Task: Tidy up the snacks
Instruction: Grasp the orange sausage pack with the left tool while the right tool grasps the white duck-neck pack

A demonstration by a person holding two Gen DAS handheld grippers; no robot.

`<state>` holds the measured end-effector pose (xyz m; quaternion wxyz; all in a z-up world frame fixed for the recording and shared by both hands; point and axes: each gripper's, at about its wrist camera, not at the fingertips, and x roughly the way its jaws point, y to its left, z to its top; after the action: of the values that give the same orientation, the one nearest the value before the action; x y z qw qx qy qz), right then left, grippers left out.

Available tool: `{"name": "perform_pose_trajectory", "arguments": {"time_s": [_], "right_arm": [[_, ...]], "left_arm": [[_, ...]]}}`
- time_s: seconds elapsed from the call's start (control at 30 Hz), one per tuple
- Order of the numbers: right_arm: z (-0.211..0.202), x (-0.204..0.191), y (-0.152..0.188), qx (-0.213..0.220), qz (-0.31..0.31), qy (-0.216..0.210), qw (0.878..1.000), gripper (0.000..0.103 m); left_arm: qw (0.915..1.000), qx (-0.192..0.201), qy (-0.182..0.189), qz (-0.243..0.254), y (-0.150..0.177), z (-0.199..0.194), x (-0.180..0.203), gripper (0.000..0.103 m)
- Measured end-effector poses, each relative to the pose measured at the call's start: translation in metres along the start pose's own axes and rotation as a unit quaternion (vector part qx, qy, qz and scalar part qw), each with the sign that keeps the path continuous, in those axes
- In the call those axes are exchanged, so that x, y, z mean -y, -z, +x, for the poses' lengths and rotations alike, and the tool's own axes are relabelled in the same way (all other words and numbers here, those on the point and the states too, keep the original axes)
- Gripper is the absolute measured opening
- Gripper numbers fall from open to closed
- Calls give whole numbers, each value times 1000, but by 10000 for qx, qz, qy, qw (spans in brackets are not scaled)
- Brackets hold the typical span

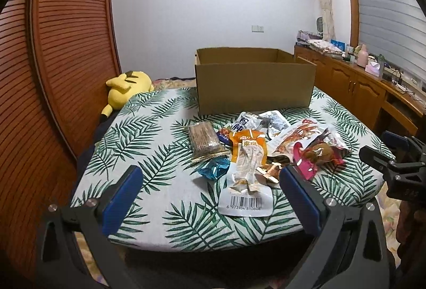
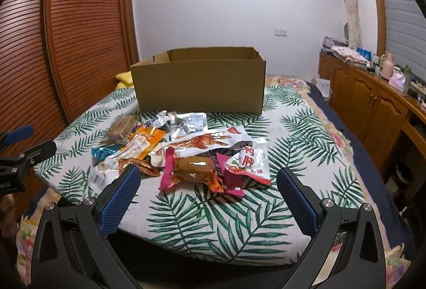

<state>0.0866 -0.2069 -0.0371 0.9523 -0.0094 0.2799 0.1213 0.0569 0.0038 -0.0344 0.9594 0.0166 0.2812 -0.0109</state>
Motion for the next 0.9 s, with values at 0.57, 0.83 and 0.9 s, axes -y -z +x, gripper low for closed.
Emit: {"name": "perform_pose_trajectory", "arguments": {"time_s": [0.57, 0.83, 0.9], "right_arm": [[47, 24, 11, -577, 122, -434, 9973, 101], [58, 39, 10, -716, 188, -458, 9962, 101], [62, 44, 8, -746, 216, -463, 9959, 100]], "left_arm": [[9934, -816, 804, 23, -3, 69, 4, 94], [9894, -949, 1090, 107, -11, 87, 12, 88], [9890, -981, 1105, 97, -12, 92, 11, 88]]}}
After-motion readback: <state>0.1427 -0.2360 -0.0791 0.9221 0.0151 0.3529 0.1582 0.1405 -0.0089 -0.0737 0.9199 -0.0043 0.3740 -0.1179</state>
